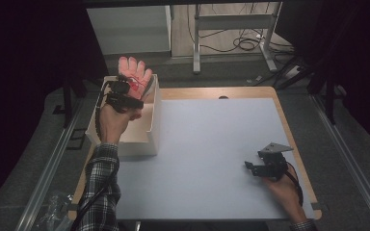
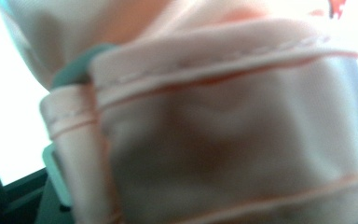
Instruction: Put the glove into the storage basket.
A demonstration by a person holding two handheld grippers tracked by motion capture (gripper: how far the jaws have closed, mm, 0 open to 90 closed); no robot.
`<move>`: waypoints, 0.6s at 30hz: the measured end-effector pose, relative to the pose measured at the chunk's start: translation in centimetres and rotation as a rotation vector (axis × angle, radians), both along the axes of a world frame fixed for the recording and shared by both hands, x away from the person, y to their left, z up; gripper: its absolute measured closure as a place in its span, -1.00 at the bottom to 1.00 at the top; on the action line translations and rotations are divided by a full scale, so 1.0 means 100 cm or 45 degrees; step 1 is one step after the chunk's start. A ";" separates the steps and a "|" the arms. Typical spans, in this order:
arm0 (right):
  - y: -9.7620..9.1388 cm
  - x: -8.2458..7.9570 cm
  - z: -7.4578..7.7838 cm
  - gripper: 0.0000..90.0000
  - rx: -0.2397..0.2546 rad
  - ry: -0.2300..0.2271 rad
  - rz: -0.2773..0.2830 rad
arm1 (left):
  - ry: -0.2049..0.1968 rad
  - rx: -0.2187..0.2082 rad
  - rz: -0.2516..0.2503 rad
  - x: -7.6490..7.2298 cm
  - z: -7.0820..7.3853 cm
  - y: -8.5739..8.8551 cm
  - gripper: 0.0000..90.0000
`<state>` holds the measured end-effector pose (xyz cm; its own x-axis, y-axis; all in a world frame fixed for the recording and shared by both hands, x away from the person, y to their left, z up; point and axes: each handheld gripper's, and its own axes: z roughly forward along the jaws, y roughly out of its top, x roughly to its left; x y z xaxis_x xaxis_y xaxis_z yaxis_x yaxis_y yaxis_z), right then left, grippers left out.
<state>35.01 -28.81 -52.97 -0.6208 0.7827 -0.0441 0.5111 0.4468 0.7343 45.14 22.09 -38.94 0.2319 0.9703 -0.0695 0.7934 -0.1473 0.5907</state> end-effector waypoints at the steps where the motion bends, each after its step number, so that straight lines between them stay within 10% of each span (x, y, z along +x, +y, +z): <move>1: 0.000 0.000 0.000 -0.38 0.000 0.000 0.000 | 0.000 0.000 0.000 0.000 0.000 0.000 -0.15; 18: 0.000 0.000 0.000 -0.38 0.000 0.000 0.000 | 0.047 -0.015 0.019 0.011 -0.059 0.000 -0.17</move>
<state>35.00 -28.81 -52.97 -0.6208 0.7827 -0.0441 0.5110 0.4466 0.7344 46.27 22.08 -44.83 0.2141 0.9727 -0.0893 0.8165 -0.1281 0.5629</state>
